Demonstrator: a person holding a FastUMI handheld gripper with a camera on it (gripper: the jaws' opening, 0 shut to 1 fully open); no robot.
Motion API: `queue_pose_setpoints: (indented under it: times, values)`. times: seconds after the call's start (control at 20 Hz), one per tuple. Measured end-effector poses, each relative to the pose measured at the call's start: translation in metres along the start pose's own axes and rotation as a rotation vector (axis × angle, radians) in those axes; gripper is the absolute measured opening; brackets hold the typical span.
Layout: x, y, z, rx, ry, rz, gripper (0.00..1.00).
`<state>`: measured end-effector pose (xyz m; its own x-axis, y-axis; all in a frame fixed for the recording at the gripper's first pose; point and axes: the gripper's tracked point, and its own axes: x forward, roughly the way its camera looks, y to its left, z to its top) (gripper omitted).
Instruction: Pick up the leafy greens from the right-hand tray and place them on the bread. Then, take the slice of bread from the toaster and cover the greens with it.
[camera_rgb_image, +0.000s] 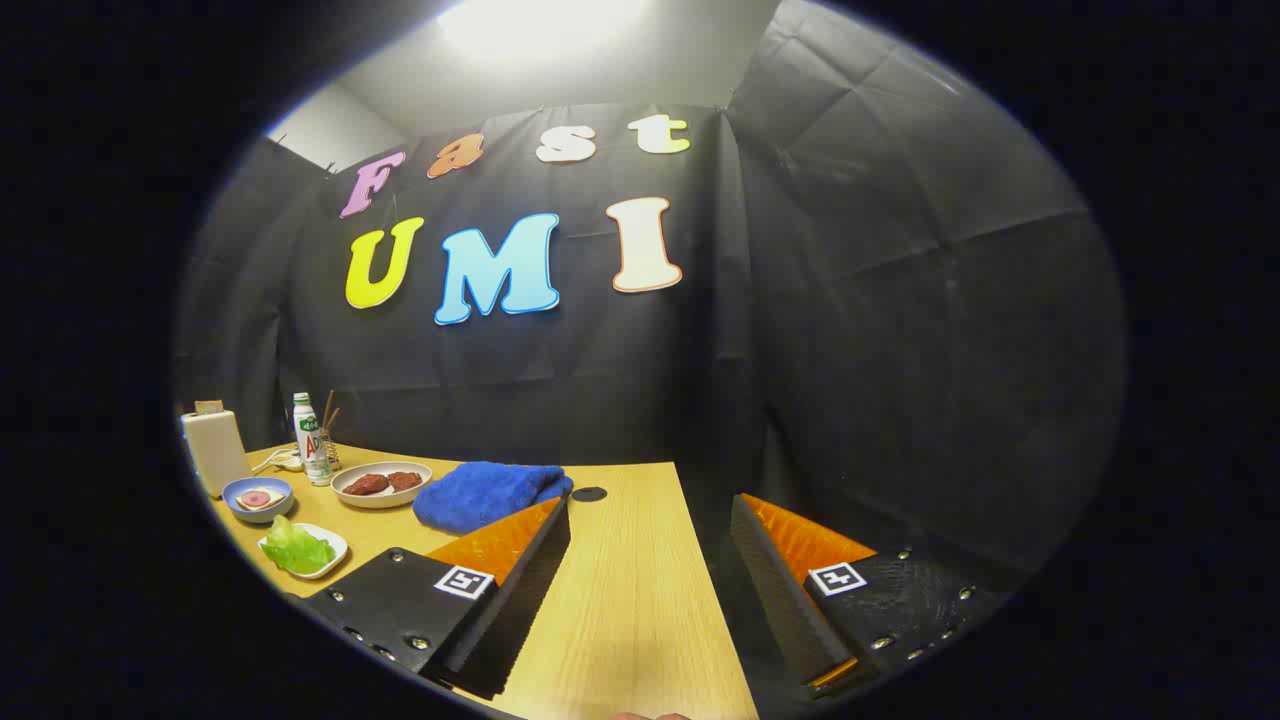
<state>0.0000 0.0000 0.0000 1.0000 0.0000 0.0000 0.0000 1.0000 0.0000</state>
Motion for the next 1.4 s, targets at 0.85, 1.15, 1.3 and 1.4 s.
queue_pose_setpoints:
  times: [0.85,1.15,1.3,1.4]
  values:
    - [-0.045,0.266,-0.029,-0.137,0.355,0.32,0.99]
    - [-0.046,0.304,-0.038,-0.163,0.387,0.384,0.99]
    - [-0.048,0.319,-0.048,-0.168,0.41,0.408,0.99]
    - [-0.049,0.331,-0.056,-0.188,0.439,0.435,0.99]
